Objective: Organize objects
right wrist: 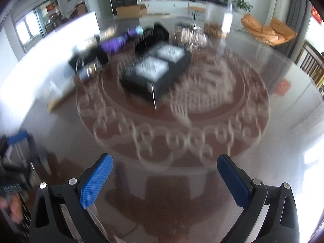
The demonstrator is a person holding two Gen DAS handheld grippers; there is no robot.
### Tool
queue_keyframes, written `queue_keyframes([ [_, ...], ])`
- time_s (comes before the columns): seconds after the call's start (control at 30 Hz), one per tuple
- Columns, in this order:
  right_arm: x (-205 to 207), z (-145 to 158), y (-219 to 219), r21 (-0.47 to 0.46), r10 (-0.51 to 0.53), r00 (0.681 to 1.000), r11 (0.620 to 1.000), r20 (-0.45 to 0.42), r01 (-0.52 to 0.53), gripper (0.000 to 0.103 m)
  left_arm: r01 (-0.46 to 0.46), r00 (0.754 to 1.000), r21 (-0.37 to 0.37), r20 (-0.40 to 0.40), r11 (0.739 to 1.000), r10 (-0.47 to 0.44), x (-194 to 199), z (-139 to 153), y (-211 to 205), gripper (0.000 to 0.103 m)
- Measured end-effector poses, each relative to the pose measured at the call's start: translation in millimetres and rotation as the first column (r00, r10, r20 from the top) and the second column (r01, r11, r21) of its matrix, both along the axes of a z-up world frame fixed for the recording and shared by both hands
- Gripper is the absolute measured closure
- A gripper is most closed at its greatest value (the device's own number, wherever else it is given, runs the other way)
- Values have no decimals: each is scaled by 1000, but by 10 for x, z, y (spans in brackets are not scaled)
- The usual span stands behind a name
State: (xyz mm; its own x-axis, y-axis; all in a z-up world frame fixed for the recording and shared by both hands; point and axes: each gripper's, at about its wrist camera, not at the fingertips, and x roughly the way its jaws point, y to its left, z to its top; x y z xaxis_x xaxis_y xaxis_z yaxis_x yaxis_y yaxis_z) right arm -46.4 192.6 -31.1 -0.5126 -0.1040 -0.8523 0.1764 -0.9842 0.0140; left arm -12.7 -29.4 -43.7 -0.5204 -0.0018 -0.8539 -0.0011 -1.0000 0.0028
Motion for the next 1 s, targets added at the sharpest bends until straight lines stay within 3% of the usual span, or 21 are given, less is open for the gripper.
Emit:
queue_keyframes([
  [0.1, -291, 230, -122, -36, -1, 999, 999, -48, -1, 0, 0, 1000, 0, 0, 1000, 0, 1, 0, -2, 0],
  [0.2, -703, 269, -237, -44, -45, 999, 998, -27, 44, 0, 1, 1000, 0, 0, 1000, -1, 6, 1, -2, 0],
  [0.4, -1241, -4, -399, 13, -97, 992, 995, 77, 96, 0, 1, 1000, 0, -1, 1000, -1, 11, -2, -2, 0],
  [0.43, -1261, -54, -408, 25, -99, 991, 995, 86, 97, 2, 1, 1000, 0, -1, 1000, -1, 14, -2, -2, 0],
  [0.47, -1263, -91, -416, 32, -98, 991, 995, 88, 95, 11, 1, 1000, 0, -1, 1000, -1, 10, -4, -3, 0],
  [0.67, -960, -50, -349, 38, -63, 998, 997, -5, 63, 43, 0, 1000, 1, -1, 1000, 0, -4, -2, -24, 0],
  [1.0, 15, -48, -58, 54, -19, 997, 998, -73, 23, 43, 0, 1000, 1, -1, 1000, 0, -8, -3, -24, 0],
])
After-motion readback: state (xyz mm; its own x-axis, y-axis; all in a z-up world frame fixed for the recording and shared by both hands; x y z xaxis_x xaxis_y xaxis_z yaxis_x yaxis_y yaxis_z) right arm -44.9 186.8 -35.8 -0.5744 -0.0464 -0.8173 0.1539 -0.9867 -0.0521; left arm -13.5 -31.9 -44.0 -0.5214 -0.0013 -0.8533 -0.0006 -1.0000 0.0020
